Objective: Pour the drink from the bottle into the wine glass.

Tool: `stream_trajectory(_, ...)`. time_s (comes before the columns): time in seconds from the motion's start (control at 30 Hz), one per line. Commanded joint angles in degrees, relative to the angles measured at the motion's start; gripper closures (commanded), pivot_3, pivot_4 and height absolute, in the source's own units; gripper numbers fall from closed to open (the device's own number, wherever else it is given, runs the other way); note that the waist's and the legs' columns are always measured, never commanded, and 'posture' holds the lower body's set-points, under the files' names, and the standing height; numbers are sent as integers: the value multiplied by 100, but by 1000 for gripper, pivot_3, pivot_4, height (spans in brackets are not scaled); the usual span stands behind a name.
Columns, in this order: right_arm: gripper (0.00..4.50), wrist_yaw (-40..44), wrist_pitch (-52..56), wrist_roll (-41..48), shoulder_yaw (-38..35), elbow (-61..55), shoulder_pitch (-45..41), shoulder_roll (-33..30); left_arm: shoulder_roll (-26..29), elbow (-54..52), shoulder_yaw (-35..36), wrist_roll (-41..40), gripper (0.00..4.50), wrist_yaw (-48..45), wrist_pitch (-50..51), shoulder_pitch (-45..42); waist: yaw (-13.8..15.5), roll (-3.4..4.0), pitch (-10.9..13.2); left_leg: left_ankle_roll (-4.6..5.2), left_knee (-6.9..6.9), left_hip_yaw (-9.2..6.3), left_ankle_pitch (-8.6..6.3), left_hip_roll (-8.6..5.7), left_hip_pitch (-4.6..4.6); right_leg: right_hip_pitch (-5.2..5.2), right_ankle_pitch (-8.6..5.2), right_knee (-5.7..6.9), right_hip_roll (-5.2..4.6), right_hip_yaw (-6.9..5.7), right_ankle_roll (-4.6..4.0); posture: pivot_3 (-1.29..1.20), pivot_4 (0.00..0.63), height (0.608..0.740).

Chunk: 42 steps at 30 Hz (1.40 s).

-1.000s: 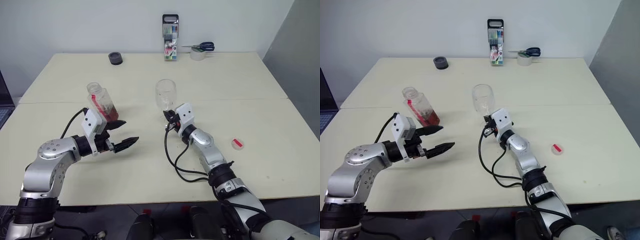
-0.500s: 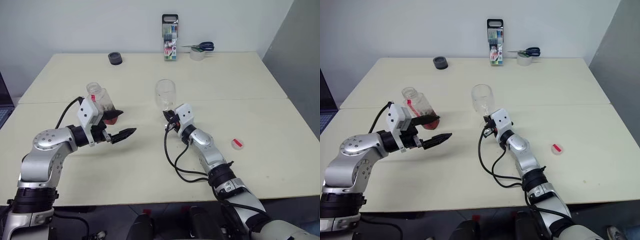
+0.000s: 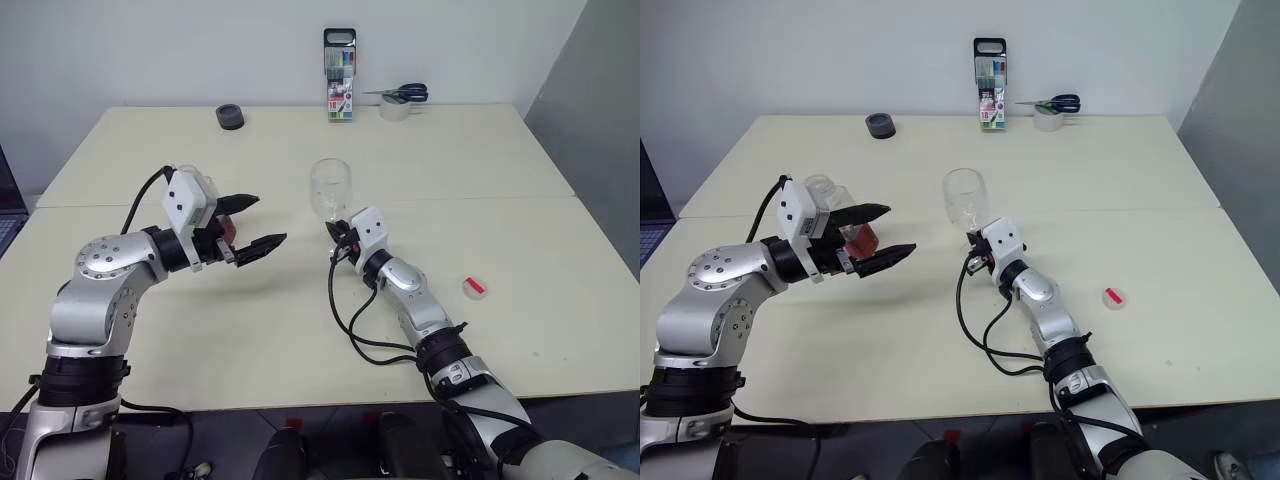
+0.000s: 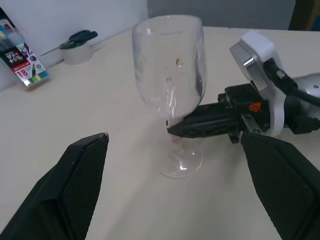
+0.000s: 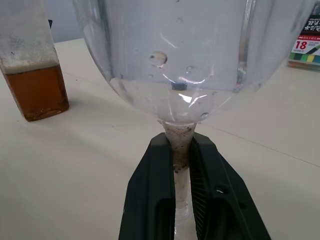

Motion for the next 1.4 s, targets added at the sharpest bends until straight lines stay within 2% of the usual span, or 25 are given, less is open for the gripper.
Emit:
stream_trajectory(0.03,3060,11,-23,53,-48,-176,-39,37,16,-239,23,-85,0,34,66,-100,0,0,0,0,0,-1,0,0,0,0,0,0,0,0,0,0,150,740)
stream_trajectory(0.33,19,45,38,92,-60,-248,-9,51,-77,-296,9,-131,0,72,182,-189,2,0,0,0,1,-1,0,-1,-1,0,0,-1,0,0,0,0,150,740)
stream_trajectory(1.13,19,304,357,188,-42,-668,247,-50,-296,-377,-1,-184,0,181,183,-47,2,0,0,-1,1,-1,0,0,-1,0,0,-1,0,0,0,0,150,740)
stream_trajectory(1.4,19,798,1055,383,-15,-1712,776,-626,-501,-389,60,-55,0,448,-76,477,10,0,0,0,2,-2,0,-2,-5,0,0,-3,-4,-1,0,0,150,740)
